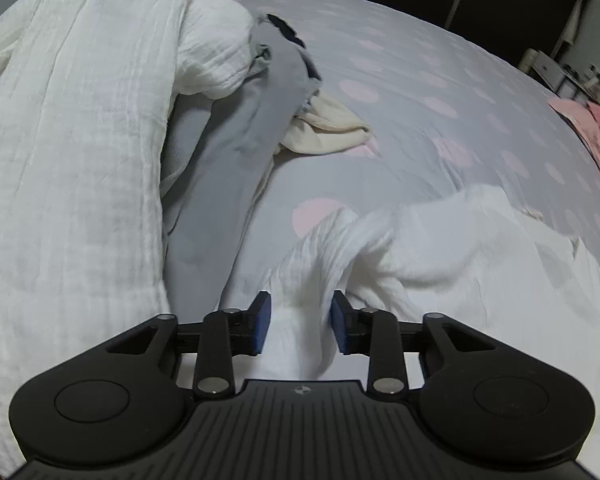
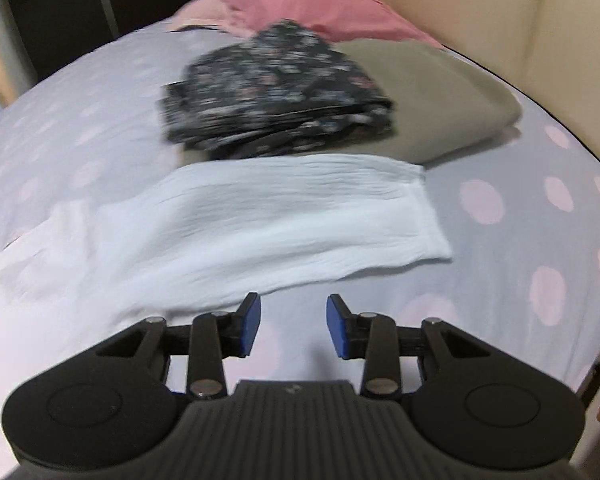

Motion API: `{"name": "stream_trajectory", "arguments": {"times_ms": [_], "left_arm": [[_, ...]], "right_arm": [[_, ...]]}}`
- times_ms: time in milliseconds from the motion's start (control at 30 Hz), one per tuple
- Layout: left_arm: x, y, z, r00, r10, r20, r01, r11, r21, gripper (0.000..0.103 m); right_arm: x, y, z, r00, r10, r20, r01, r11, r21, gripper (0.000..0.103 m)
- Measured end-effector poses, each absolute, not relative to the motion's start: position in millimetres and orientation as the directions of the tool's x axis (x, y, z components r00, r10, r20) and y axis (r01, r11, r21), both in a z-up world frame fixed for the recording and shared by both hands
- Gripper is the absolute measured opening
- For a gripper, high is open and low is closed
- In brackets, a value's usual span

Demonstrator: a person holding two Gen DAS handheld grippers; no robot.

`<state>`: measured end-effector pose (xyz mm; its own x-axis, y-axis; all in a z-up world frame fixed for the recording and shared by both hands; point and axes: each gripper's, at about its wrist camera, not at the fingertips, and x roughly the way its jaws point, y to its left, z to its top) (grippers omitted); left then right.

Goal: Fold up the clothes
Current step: 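Open both grippers and release the white garment onto the bed, then grasp the white garment's hem with the left and right grippers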

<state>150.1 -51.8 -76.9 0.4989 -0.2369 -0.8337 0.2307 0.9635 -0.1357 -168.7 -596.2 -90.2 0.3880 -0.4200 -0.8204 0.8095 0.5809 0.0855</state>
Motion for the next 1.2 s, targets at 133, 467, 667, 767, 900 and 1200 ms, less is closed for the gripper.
{"name": "stream_trajectory", "arguments": {"times_ms": [133, 467, 667, 767, 900, 1200], "left_arm": [[127, -51, -66, 0.528, -0.267, -0.806, 0.325, 0.940, -0.099, 0.044], [101, -59, -101, 0.586, -0.094, -0.805, 0.447, 0.866, 0.225, 0.034], [99, -57, -97, 0.633, -0.073, -0.771, 0.442, 0.851, 0.283, 0.000], [102, -47, -69, 0.666, -0.133, -0.734, 0.407, 0.889, 0.208, 0.000], [119, -30, -17, 0.683, -0.224, -0.695, 0.361, 0.931, 0.055, 0.000], [163, -8, 1, 0.737, -0.037, -0.675, 0.209, 0.962, 0.175, 0.001]], "right_arm": [[-164, -567, -92, 0.408, -0.397, -0.822, 0.775, 0.627, 0.082, 0.041], [-158, -538, -102, 0.410, -0.369, -0.834, 0.745, 0.663, 0.072, 0.040], [-158, -536, -108, 0.386, -0.385, -0.839, 0.745, 0.666, 0.037, 0.040], [-160, -535, -109, 0.382, -0.388, -0.839, 0.747, 0.663, 0.034, 0.040], [-163, -535, -110, 0.377, -0.391, -0.840, 0.751, 0.660, 0.030, 0.040], [-159, -536, -113, 0.389, -0.375, -0.842, 0.734, 0.678, 0.037, 0.040]]}}
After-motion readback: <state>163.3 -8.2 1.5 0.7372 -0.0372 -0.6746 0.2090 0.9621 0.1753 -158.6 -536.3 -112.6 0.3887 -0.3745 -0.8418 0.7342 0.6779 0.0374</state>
